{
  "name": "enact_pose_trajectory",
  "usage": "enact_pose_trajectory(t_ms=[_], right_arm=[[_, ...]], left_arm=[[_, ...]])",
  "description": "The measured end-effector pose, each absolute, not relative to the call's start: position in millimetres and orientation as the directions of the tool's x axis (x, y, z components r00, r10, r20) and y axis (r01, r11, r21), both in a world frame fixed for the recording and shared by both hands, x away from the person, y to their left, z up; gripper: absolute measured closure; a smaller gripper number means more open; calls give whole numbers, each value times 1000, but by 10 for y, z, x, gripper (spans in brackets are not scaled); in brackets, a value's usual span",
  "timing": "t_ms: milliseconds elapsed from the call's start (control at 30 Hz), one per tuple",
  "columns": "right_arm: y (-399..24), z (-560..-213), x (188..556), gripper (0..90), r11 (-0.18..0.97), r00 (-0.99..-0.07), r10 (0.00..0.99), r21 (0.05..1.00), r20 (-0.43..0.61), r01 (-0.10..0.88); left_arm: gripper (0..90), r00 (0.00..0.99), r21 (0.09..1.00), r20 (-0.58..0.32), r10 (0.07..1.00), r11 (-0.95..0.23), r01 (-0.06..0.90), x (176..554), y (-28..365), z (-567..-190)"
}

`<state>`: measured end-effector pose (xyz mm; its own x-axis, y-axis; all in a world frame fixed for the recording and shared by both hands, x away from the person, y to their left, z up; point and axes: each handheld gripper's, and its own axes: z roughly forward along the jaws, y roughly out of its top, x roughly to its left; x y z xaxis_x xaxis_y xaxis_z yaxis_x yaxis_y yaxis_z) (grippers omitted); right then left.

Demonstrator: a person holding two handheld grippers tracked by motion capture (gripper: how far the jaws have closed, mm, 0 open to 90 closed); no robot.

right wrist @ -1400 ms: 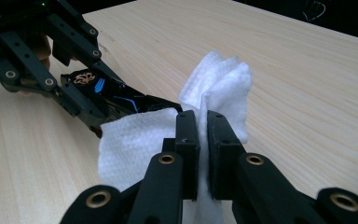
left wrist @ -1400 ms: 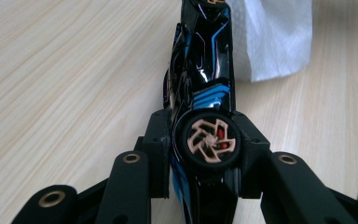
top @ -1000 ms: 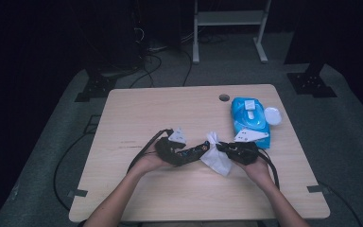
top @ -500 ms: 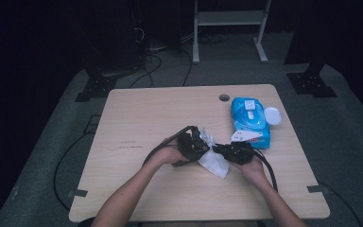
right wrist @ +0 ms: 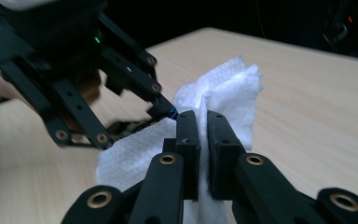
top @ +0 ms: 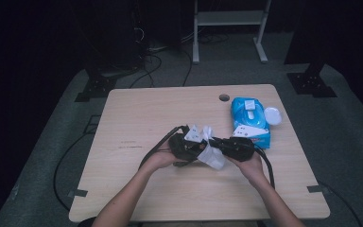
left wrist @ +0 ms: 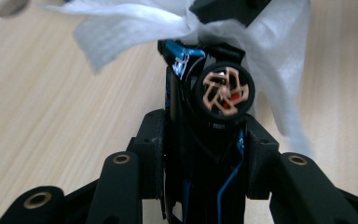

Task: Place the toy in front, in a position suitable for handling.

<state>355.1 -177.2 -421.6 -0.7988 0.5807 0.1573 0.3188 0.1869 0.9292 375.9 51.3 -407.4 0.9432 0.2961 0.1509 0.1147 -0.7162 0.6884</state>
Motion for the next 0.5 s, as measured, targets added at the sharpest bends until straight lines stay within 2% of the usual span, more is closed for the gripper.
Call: enact_pose_trajectory(t_ms=[133,333,500], right_arm=[[-1749,-4133,3523,837,151,-817,552,943,169,297],[-1756,-4201,3544,838,209,-803,583,931,127,300],[-1721,-4160,3507,839,248,-802,591,925,93,290]], left_arm=[[579,943,737,132,306,-666,112,3709,618,-4050],[579,939,769,109,326,-626,128,3658,687,-4139],[580,941,762,128,314,-638,109,3648,683,-4131]])
